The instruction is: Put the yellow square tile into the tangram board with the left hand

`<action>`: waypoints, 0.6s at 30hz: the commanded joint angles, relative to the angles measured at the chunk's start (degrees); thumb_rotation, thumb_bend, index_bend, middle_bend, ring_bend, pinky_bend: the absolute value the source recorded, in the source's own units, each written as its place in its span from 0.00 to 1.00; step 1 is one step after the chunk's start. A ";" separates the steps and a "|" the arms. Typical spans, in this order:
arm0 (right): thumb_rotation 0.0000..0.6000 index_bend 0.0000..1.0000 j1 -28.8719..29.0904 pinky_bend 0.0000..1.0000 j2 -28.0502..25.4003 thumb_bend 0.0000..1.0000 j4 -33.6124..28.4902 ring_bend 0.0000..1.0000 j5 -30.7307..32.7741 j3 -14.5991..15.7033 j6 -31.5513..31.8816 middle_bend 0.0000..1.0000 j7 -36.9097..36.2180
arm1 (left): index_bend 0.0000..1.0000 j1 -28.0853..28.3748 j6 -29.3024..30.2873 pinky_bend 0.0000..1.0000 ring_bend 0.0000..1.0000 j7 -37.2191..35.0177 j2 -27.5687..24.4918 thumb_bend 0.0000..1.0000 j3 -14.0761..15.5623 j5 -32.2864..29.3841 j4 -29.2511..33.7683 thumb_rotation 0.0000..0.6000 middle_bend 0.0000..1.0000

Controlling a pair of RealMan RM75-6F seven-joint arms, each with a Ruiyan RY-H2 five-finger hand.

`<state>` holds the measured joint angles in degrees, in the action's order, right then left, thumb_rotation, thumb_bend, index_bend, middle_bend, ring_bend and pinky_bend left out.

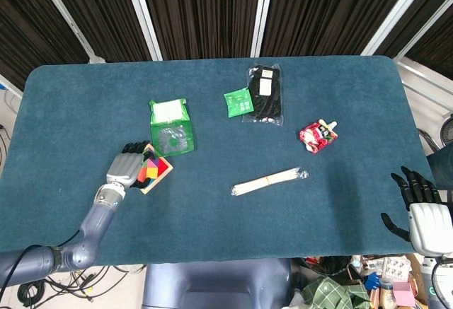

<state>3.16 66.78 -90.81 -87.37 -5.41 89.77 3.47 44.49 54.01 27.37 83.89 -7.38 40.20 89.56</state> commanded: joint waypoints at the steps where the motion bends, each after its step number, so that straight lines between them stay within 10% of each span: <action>1: 1.00 0.15 0.01 0.13 -0.07 0.17 0.02 0.07 0.05 -0.01 -0.06 0.04 -0.07 | 0.27 -1.10 1.38 0.00 0.00 -1.63 -3.23 0.34 -0.52 2.28 3.06 1.00 0.00; 9: 1.00 0.15 0.00 0.13 -0.08 0.17 -0.04 0.07 -0.04 0.02 0.00 0.04 0.10 | 0.02 -6.10 8.62 0.00 0.00 -6.79 -13.51 0.34 0.16 15.41 10.78 1.00 0.00; 18: 1.00 0.15 0.28 0.13 -0.16 0.17 0.30 0.07 -1.64 0.30 0.39 0.04 -0.70 | 0.00 -15.78 21.92 0.00 0.00 -8.71 -23.47 0.25 5.26 30.87 18.10 1.00 0.00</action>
<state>3.33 66.66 -90.69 -88.66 -5.20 90.07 2.98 31.94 72.20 18.91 63.24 -4.17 68.13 105.31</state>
